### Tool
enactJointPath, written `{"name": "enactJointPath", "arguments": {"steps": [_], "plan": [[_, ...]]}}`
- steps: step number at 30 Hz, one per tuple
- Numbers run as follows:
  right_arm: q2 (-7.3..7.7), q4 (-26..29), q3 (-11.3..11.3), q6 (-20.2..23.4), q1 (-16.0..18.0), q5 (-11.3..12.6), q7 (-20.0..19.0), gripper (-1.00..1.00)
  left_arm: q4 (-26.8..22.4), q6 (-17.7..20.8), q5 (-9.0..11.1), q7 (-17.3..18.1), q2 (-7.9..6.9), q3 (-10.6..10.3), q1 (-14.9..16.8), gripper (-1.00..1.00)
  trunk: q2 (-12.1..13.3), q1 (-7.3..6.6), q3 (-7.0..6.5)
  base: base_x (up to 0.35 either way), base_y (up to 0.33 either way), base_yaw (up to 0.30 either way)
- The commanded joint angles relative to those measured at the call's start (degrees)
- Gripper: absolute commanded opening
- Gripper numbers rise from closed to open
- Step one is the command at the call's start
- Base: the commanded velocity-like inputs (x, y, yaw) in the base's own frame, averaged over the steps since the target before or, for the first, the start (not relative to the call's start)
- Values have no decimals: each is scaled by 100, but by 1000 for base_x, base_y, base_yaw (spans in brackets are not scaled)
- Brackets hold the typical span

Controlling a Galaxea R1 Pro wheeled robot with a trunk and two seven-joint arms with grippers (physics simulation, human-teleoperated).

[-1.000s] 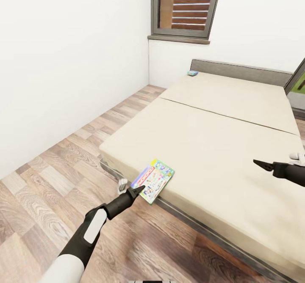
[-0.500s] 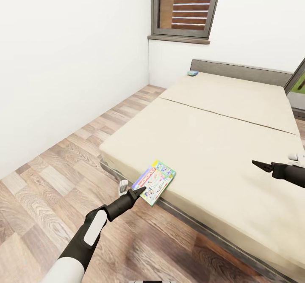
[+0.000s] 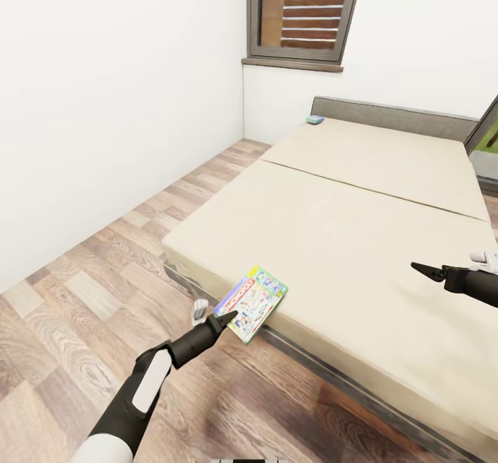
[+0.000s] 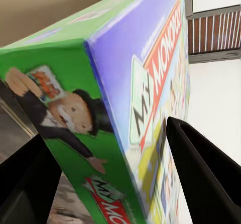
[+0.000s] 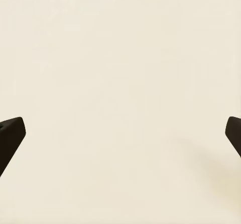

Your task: Put all the toys in the child's room - the three board games (two on the bed and one on the table), the two jigsaw puzzles on the table, and the tennis ball on the table - inside the toy box on the table in the child's room.

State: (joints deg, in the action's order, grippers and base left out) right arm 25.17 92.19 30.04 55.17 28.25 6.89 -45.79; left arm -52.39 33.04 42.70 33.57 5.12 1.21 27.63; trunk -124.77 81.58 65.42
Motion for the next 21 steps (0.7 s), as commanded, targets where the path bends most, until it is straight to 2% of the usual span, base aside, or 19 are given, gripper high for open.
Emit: {"name": "enactJointPath", "arguments": {"steps": [1,9,21], "plan": [[2,0,5,46,4,41,-12,100,-24,43,33,-1,-1,16,-26,-100,-2,-1,2,0,0,98],[3,0,-7,250,4,41,-93,100,-118,63,47,1,-23,51,-114,-100,-2,-1,-16,0,0,176],[4,0,-19,416,5,41,-123,100,-639,65,2,-31,-44,39,-313,-100,-2,-1,-45,0,0,263]]}}
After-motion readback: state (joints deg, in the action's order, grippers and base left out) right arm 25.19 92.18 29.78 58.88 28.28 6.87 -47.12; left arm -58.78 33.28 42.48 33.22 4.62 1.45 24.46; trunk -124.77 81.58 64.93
